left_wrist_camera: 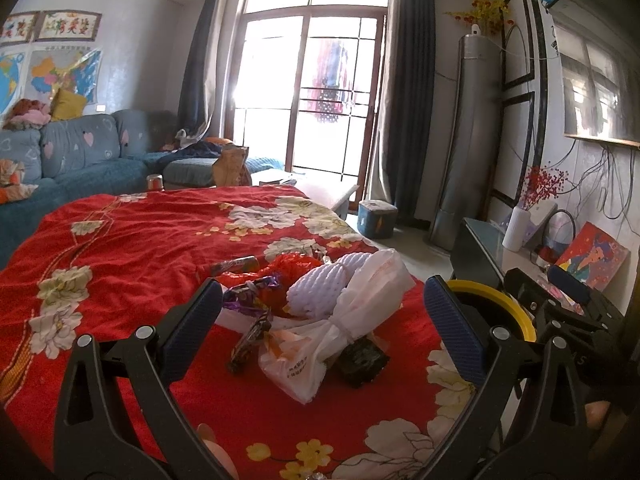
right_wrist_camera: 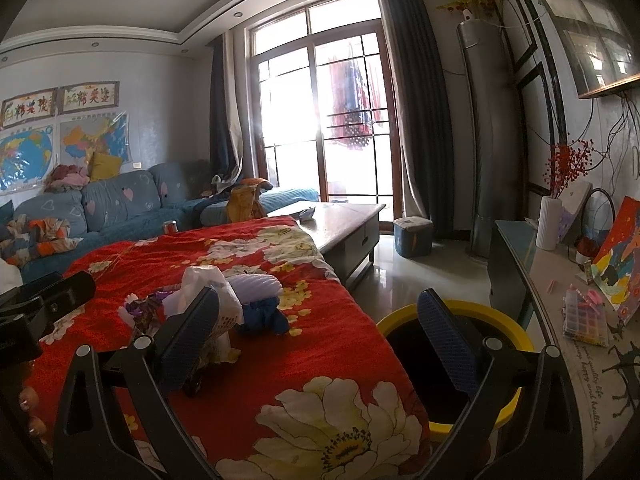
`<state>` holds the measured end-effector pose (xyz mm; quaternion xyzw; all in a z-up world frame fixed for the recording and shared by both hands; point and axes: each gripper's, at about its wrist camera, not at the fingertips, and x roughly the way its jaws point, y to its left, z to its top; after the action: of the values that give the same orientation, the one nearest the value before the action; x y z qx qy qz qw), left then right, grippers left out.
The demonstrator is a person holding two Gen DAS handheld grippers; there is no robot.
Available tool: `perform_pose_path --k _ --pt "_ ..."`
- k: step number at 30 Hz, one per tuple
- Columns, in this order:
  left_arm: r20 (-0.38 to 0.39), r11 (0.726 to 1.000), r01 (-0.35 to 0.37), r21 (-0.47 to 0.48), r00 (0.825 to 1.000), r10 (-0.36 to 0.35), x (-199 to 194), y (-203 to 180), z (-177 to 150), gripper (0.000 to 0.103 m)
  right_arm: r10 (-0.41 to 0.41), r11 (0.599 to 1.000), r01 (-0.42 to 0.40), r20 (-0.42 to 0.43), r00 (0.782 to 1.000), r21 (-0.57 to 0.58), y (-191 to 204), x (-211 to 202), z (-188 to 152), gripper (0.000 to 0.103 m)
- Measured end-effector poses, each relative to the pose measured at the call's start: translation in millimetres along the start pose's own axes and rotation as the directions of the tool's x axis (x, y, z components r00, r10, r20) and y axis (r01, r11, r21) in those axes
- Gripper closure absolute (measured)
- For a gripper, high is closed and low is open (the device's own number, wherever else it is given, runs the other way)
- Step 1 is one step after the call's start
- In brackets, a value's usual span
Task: Collect trash
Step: 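Move both tools toward the trash pile on the red bedspread, then grasp the white plastic bag with the right tool while the left tool grasps the purple candy wrapper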
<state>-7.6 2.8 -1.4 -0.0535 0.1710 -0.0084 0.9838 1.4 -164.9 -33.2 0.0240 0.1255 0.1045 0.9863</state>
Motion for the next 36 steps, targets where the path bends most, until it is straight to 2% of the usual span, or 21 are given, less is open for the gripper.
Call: perform_pose_path --k 14,21,30,36 --pt "-0.017 1.0 -0.004 -0.01 1.0 0.003 1 4 -1 0.01 0.016 1.0 -0.016 -0.015 1.0 -0.011 9 2 -11 0.006" --pt "-0.033 0.998 0.016 -0.056 0.999 -0.018 11 23 -2 0.01 0.068 0.996 -0.07 -0.045 0.997 -0.056 20 6 -7 0.006" --pt "-0.044 0.996 -0.039 -0.083 0.998 0.036 18 47 1 0.01 0.146 0.983 -0.155 -0.091 0.985 -0.099 42 16 -1 0.006" --pt "-0.027 0.992 -0.075 -0.105 0.997 0.073 17 64 5 0.01 0.211 0.968 -0.225 -0.121 0.97 -0.112 61 22 3 0.006"
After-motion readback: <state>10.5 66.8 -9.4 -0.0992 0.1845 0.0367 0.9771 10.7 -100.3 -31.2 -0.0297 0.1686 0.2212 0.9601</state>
